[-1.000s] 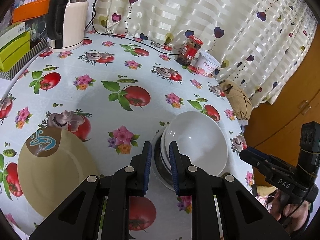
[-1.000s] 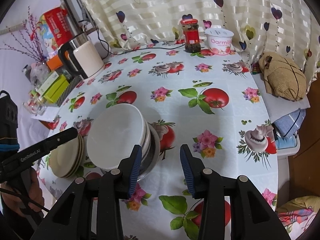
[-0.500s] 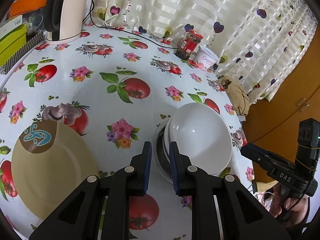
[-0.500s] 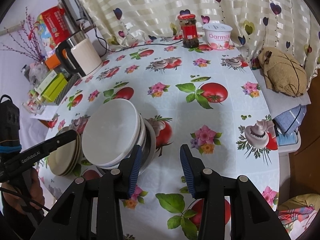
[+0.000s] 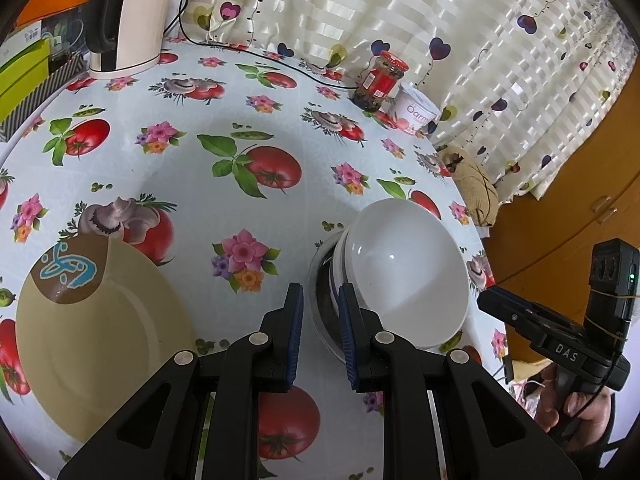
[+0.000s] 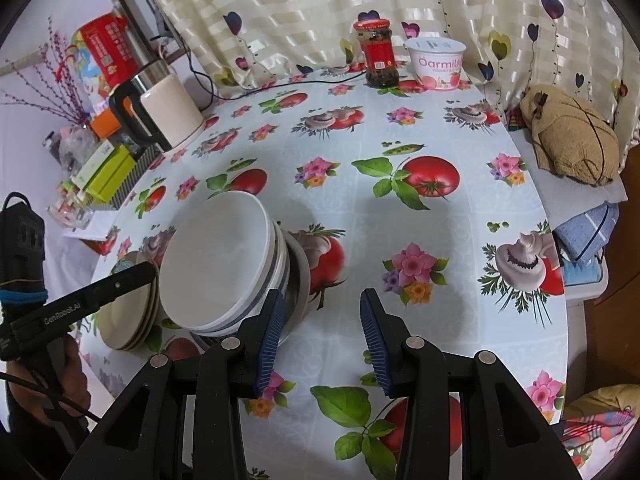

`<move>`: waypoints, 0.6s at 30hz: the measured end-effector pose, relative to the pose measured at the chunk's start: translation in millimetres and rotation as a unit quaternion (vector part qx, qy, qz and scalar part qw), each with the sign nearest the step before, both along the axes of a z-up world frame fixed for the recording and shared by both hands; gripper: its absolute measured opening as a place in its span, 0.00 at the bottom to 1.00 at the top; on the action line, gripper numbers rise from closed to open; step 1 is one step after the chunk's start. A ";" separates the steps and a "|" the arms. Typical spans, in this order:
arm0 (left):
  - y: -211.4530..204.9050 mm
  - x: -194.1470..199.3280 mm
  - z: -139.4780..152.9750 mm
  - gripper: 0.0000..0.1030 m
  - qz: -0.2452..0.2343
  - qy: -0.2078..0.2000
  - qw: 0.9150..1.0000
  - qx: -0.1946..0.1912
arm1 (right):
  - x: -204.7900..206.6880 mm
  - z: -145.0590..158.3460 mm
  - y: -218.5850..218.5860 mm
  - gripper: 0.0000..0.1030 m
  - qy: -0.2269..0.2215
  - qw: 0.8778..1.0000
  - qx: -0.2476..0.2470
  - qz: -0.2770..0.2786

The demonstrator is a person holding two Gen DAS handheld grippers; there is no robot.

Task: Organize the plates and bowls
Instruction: 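Close both grippers on the steel bowl rim holding the white bowls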

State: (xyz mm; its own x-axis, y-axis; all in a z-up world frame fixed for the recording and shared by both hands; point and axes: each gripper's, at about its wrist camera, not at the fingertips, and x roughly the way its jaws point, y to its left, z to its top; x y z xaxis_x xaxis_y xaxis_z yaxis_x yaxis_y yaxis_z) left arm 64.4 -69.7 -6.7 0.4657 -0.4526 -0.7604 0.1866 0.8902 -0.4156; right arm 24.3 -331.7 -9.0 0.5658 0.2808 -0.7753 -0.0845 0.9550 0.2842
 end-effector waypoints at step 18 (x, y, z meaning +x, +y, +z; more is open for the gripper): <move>4.7 10.4 -21.0 0.28 0.007 0.037 0.999 -0.007 | 5.6 -19.7 -4.4 0.34 0.026 0.999 0.023 0.007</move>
State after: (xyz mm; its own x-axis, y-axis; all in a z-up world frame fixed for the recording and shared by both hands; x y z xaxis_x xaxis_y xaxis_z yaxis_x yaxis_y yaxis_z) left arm 74.9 -65.0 -27.7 0.4153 -0.4567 -0.7867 0.1417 0.8868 -0.4399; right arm 29.9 -336.1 -28.7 0.5215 0.3241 -0.7893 -0.0822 0.9398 0.3317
